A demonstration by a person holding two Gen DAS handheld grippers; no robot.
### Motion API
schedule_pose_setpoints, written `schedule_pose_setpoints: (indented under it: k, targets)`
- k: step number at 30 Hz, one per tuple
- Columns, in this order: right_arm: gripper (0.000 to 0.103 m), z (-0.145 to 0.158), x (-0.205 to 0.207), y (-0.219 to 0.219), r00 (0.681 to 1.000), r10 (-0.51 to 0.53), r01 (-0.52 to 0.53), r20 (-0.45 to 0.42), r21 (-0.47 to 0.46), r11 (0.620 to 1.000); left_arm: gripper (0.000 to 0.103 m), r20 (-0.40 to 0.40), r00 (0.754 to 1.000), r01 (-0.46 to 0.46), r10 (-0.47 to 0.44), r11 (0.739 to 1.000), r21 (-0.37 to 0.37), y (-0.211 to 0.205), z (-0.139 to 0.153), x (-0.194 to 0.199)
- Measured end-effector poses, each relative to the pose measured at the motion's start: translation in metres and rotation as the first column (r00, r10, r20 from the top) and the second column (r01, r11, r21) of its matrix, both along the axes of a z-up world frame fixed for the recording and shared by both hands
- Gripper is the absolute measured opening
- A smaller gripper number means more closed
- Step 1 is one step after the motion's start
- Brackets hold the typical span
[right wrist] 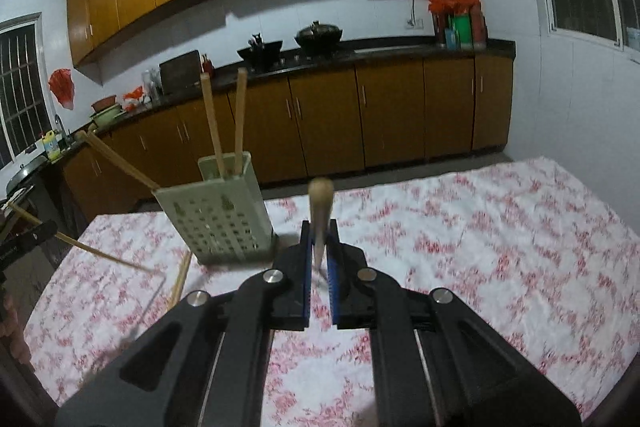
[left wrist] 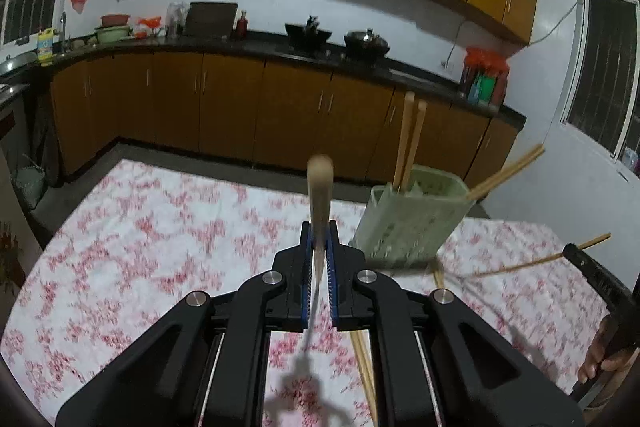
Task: Organize utensils
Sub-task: 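Lift the chopstick upright toward the green basket while the right tool carries its own, then lower the chopstick into the green basket and open the left tool while the right tool releases its own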
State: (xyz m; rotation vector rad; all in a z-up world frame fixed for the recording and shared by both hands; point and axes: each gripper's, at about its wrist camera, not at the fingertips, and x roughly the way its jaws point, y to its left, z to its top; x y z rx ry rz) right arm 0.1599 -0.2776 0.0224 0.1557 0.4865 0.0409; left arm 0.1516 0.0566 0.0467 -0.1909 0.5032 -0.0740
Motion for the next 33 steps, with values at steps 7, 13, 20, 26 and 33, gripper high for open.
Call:
schedule_pose_setpoints:
  k: [7,13,20,26,33]
  targets:
    - [0.008,0.031,-0.005,-0.002,0.998,0.037,-0.04,0.054,0.06,0.997,0.007,0.045,0.998,0.039,-0.038,0.999,-0.009,-0.003,0.021,-0.005]
    - [0.008,0.072,-0.015,0.001,0.985,0.113,-0.129,0.129,0.124,0.984,0.007,0.112,0.988,0.104,-0.102,0.994,-0.012,-0.015,0.049,-0.015]
    - [0.008,0.117,-0.013,0.022,0.953,0.136,-0.172,0.272,0.114,0.978,0.007,0.242,0.962,0.134,-0.127,0.991,-0.011,-0.04,0.085,-0.02]
    - [0.008,0.13,0.005,0.042,0.933,0.123,-0.153,0.338,0.063,0.986,0.007,0.336,0.937,0.1,-0.097,0.995,0.008,-0.058,0.105,-0.005]
    - [0.008,0.119,0.034,0.056,0.938,0.123,-0.137,0.325,0.021,0.99,0.007,0.296,0.949,0.1,-0.103,0.995,0.024,-0.07,0.091,0.018]
